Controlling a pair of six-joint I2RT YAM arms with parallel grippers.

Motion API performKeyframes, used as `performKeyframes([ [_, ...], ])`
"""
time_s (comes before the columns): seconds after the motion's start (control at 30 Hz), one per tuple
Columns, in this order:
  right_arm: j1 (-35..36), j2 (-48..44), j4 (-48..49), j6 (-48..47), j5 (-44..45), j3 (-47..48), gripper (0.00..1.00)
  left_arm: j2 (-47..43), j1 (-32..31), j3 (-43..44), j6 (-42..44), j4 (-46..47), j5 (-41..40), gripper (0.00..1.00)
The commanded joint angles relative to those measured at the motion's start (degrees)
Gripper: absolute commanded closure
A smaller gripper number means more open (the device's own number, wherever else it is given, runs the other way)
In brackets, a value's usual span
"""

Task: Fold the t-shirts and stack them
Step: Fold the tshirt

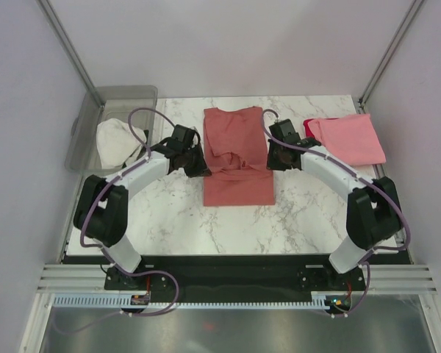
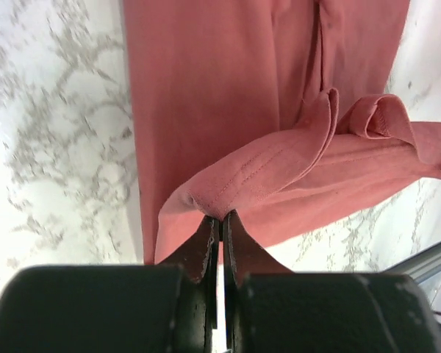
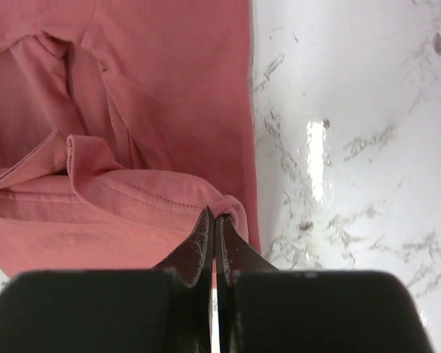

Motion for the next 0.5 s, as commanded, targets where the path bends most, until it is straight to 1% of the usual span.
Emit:
performKeyframes([
  [0.0,-2.0,4.1,2.7,-3.0,-4.4,5.8,1.00,3.0,2.2,5.4,3.2,0.1,1.2,0.98],
  [0.17,-4.0,10.2,2.9,-3.9,-6.4,11.2,1.00,6.2,4.3,10.4,3.5,0.0,2.8,0.98],
  [0.43,-7.0,18.8,2.7,-4.2,-7.5,20.0,1.00,16.2,7.2,18.4,3.5,-0.4,7.7,0.98],
  [0.47,-7.3,19.6,2.6,-4.2,-9.2,21.9,1.00,16.8,7.4,19.7,3.3,-0.3,8.1,0.98],
])
